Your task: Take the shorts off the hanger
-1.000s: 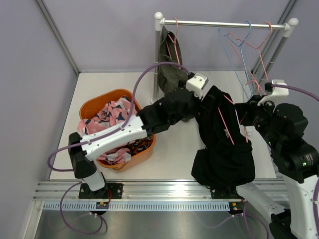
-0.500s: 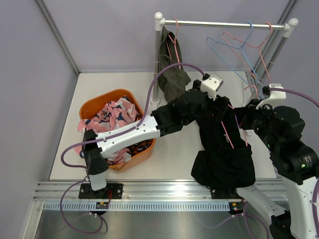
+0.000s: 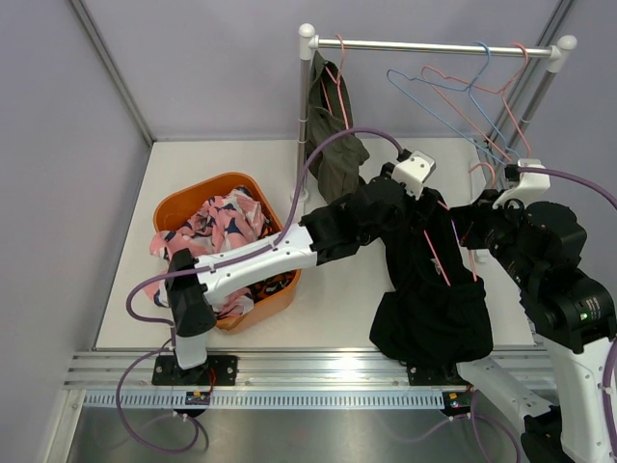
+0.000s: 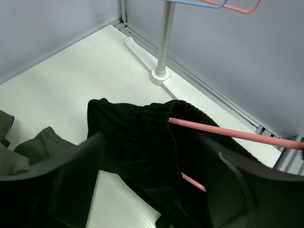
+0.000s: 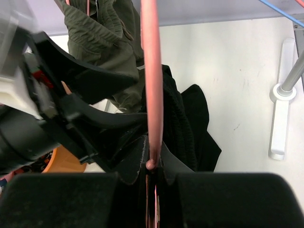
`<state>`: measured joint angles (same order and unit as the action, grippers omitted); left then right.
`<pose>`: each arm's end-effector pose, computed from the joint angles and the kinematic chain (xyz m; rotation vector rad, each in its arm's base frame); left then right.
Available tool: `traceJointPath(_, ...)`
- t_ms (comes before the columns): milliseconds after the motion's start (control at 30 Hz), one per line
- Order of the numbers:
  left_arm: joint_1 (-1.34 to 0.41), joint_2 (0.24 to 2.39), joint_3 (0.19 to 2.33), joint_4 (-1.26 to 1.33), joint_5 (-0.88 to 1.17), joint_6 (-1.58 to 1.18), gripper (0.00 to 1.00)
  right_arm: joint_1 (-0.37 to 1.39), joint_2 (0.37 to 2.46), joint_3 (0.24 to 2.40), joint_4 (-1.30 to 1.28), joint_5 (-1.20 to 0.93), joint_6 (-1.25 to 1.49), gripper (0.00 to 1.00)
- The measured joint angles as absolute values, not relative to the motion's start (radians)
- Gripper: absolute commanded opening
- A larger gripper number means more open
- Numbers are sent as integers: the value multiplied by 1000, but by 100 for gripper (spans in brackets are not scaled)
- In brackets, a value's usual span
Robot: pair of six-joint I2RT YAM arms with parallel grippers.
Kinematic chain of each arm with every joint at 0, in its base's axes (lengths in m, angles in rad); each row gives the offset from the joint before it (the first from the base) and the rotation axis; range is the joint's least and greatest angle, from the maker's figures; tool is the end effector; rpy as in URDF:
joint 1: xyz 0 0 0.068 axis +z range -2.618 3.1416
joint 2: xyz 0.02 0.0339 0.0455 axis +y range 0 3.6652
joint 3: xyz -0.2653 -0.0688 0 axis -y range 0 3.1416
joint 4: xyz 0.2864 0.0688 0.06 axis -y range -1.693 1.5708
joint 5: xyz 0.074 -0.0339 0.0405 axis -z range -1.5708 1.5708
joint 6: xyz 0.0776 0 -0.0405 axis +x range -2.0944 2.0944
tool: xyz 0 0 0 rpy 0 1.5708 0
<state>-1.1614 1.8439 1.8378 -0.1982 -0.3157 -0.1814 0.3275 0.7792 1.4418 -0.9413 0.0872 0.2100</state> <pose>0.2303 -0.4702 0.3972 0.6421 1.7001 -0.6881 0.1590 0.0469 0.4818 -0.0481 1.8580 0.2938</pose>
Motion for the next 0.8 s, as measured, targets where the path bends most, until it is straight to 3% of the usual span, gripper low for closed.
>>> traceJointPath(67, -1161, 1855, 1838, -209, -323, -179, 60, 327, 780, 1447, -941, 87, 210, 0)
traceJointPath(167, -1161, 1868, 1838, -225, -334, -178, 37, 327, 780, 1451, -941, 87, 210, 0)
traceJointPath(200, -1161, 1869, 1838, -232, -338, -176, 23, 327, 780, 1452, -941, 87, 210, 0)
traceJointPath(300, -1161, 1870, 1840, -239, -354, -166, 3, 327, 780, 1453, -941, 86, 210, 0)
traceJointPath(800, -1100, 2021, 2095, -298, -622, -58, 0, 327, 761, 1481, -937, 35, 222, 0)
